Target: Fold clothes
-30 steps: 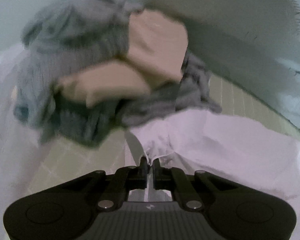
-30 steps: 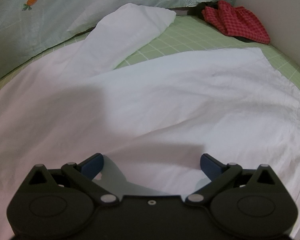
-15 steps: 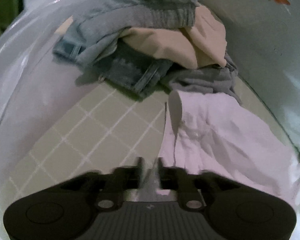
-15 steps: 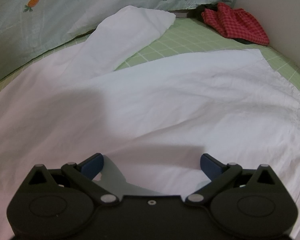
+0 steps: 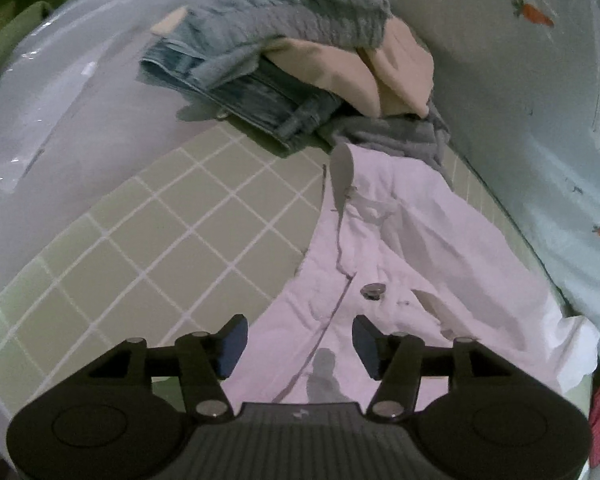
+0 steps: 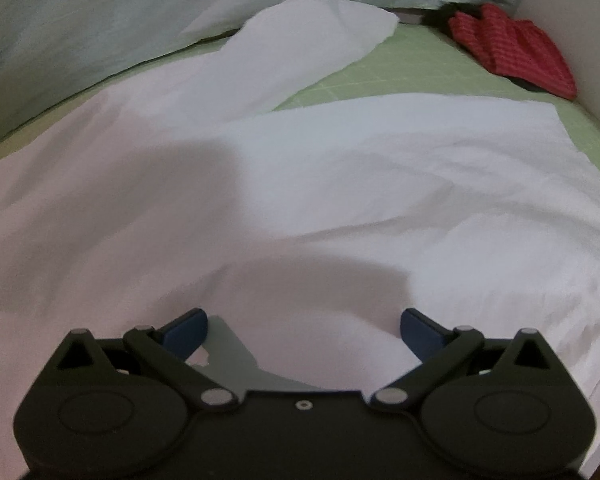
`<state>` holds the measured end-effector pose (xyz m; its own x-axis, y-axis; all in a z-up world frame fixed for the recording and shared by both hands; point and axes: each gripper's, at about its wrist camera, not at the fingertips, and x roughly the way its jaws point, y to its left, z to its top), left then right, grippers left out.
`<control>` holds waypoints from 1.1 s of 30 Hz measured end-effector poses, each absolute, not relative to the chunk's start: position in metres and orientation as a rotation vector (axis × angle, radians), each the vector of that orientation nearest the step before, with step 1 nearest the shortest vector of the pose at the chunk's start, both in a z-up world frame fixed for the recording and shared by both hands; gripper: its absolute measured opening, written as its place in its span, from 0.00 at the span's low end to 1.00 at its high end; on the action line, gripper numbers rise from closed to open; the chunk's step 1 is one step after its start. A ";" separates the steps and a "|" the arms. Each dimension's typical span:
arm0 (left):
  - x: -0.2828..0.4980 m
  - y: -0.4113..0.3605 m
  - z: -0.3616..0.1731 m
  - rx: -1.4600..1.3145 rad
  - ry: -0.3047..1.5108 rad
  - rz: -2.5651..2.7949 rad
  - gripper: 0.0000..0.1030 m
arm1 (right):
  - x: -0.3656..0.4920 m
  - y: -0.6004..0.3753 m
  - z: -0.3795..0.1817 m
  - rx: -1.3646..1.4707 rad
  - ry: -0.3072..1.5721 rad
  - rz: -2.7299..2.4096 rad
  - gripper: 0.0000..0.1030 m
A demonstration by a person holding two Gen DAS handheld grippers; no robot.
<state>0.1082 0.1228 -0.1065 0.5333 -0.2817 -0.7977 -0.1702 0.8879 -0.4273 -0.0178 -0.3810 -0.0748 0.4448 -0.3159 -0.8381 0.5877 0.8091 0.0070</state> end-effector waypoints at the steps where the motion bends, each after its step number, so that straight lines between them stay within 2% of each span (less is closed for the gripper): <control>1: 0.104 0.125 -0.105 -0.491 1.015 -0.071 0.61 | -0.021 -0.378 -0.075 0.314 0.962 -0.561 1.00; 7: 0.078 0.132 -0.111 -0.526 1.041 -0.135 0.73 | -0.035 -0.365 -0.069 0.279 0.968 -0.505 1.00; 21: 0.041 0.126 -0.100 -0.376 1.003 -0.058 0.73 | -0.072 -0.335 -0.064 0.217 0.968 -0.415 1.00; 29: 0.038 0.135 -0.115 -0.496 1.050 -0.103 0.71 | -0.085 -0.333 -0.062 0.220 0.973 -0.402 1.00; 30: 0.039 0.133 -0.117 -0.499 1.058 -0.112 0.63 | -0.086 -0.332 -0.062 0.222 0.975 -0.401 1.00; 31: 0.039 0.131 -0.119 -0.499 1.068 -0.118 0.42 | -0.087 -0.331 -0.062 0.221 0.978 -0.400 1.00; 33: 0.039 0.128 -0.124 -0.502 1.081 -0.123 0.24 | -0.088 -0.328 -0.062 0.219 0.984 -0.396 1.00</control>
